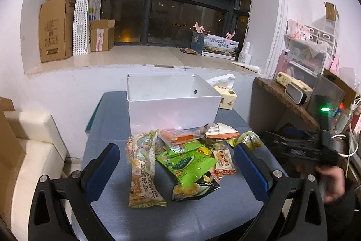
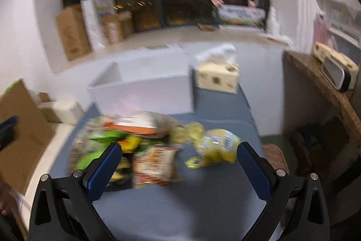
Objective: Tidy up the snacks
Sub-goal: 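Grasp the yellow chip bag with the right tool while the left tool grasps the tall potato-chip bag, then carry both bags into the white box and open both tools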
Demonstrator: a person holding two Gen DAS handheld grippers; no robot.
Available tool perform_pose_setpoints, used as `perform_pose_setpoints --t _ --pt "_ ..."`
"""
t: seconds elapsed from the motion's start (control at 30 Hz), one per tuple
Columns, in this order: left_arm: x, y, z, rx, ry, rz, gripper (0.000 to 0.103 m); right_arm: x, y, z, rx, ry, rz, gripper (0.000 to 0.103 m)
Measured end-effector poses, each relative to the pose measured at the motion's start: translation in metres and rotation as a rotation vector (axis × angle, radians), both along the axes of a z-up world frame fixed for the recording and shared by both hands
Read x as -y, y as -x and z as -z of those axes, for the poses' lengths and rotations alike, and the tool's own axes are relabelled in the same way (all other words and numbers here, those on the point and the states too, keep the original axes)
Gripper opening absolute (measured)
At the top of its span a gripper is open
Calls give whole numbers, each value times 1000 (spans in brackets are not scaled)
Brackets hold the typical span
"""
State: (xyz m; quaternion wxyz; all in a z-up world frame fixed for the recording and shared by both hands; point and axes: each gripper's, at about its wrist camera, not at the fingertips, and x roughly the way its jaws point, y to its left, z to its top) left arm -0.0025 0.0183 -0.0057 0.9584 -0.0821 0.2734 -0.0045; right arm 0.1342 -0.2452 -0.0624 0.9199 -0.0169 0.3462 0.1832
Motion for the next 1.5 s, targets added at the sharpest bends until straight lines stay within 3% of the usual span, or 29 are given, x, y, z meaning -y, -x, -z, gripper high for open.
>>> perform_pose_setpoints --t 0.17,0.33,0.4,0.43,0.5,0.53,0.63,0.87,1.07,1.2,1.23,1.27,1.3,1.33,1.37,1.5 --pt "-3 -3 7 -22 18 10 103 21 -63 39 -129 21 78 103" --pt "-1 -6 19 -31 -53 -18 103 23 -107 84 -271 33 111 103" --pt "-5 -7 23 -35 -47 -18 103 23 -119 100 -317 15 122 103" --pt "-7 -8 25 -38 -42 -19 103 23 -120 105 -327 -5 119 98" --pt "-13 -9 30 -44 -41 -28 103 21 -124 116 -371 -28 104 67" --pt "-17 -11 34 -51 -44 -37 103 19 -125 120 -387 -32 85 64" --pt "-28 -15 41 -75 -14 -33 103 18 -118 115 -352 -28 72 59" --pt "-61 -65 77 -210 69 -31 103 37 -88 80 -265 -142 62 58" --pt "-73 -118 127 -370 81 -18 103 43 -41 32 -139 -190 24 58" --pt "-74 -130 151 -425 75 -16 101 40 -16 14 -96 -205 -13 58" --pt "-73 -132 157 -439 79 4 92 38 -8 10 -86 -202 -23 58" --pt "-71 -134 161 -451 76 19 74 37 -5 10 -81 -200 -31 58" --pt "-69 -135 167 -469 74 30 65 34 -2 8 -79 -199 -39 58" --pt "-70 -135 171 -463 102 50 46 31 0 9 -81 -198 -48 58" --pt "-71 -132 171 -450 128 65 41 27 0 9 -82 -195 -57 58" --pt "-68 -115 156 -384 72 37 39 8 -6 13 -87 -181 -93 58"
